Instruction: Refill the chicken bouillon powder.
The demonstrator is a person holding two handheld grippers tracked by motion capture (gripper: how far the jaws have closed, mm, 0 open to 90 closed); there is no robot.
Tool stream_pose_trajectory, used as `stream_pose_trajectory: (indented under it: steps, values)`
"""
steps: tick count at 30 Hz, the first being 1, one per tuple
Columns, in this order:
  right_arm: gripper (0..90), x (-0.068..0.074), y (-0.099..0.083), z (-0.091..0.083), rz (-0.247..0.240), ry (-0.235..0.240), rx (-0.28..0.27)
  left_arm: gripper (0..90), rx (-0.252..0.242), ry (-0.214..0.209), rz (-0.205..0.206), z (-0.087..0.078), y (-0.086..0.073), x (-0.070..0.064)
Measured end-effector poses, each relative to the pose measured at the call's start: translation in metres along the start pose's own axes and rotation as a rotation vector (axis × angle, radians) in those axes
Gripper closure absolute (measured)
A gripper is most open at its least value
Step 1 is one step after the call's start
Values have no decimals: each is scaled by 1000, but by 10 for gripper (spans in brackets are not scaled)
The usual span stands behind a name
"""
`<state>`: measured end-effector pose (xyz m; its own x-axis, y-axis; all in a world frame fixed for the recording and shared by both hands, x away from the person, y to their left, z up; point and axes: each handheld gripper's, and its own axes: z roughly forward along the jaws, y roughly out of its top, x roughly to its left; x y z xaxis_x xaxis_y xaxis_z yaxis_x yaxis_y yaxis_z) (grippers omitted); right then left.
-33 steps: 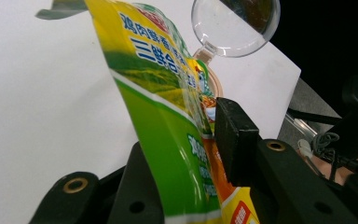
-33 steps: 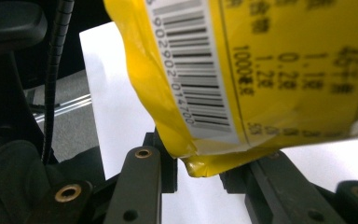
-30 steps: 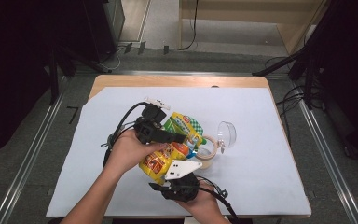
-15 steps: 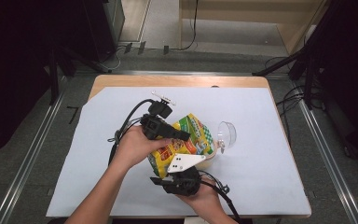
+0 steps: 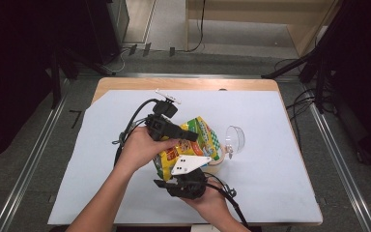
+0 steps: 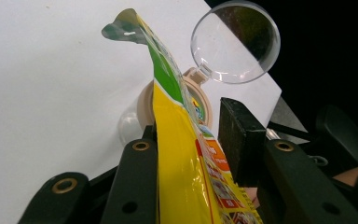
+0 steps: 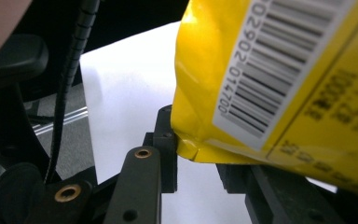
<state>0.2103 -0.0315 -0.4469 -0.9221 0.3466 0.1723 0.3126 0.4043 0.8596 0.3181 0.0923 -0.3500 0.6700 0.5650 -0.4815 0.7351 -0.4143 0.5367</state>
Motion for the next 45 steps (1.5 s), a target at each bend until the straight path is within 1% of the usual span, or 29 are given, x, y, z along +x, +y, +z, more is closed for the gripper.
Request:
stream_pose_trajectory:
  steps: [1,2,4,6,7,10,11,12,14,16,17,18,19,20,21,23,25,27,29,33,35,38,40,42,45]
  values:
    - [737,0,1,0,15,7,1,686,2,-6,-14,0,1,1]
    - [737,-1,2,0,16,11,-3,686,5,-8,-20,1,3,3]
    - [736,-3,4,0,14,9,9,685,6,-7,-29,1,5,5]
    - [736,-5,6,1,21,11,13,683,2,-3,-28,1,7,6]
    - [736,-7,7,1,19,7,11,680,-4,-8,-28,0,7,6]
    - [737,-7,5,3,26,5,7,679,-1,-11,-16,1,8,3]
    - [737,-8,5,3,29,7,10,675,-3,-8,-9,1,8,2]
    - [737,-8,6,2,21,1,10,672,-6,-4,-3,1,7,1]
    - [736,-7,7,0,27,7,9,672,-14,6,6,-1,7,-1]
    - [736,-6,7,0,29,9,7,671,-17,4,11,-2,6,-2]
    - [736,-6,8,1,24,6,8,672,-13,8,21,-2,6,-3]
    - [736,-6,8,1,26,7,10,672,-11,19,30,-2,5,-3]
    - [736,-5,8,2,29,15,14,672,-5,20,30,-3,4,-3]
    - [736,-4,7,3,29,17,16,672,-10,14,20,-4,3,-3]
    - [736,-4,7,4,22,11,18,674,-9,14,20,-5,2,-3]
    - [737,-4,7,5,25,18,18,678,-17,16,27,-7,2,-4]
    - [737,-3,8,7,34,21,14,681,-21,25,33,-9,1,-5]
    - [738,-3,8,8,36,21,14,694,-21,43,47,-10,0,-7]
    - [740,-3,7,9,39,23,18,707,-17,48,53,-11,-1,-8]
    - [742,-4,6,11,41,23,21,721,-18,35,54,-12,-1,-9]
    - [742,-4,4,11,46,27,19,721,-20,36,56,-12,-2,-10]
    - [744,-5,3,12,49,18,19,733,-22,40,66,-13,-2,-12]
    - [743,-6,3,12,50,16,19,735,-29,33,67,-13,-2,-12]
    - [744,-5,4,11,49,20,15,737,-39,36,66,-14,-2,-11]
    - [743,-4,5,11,44,19,14,757,-36,44,66,-14,-2,-11]
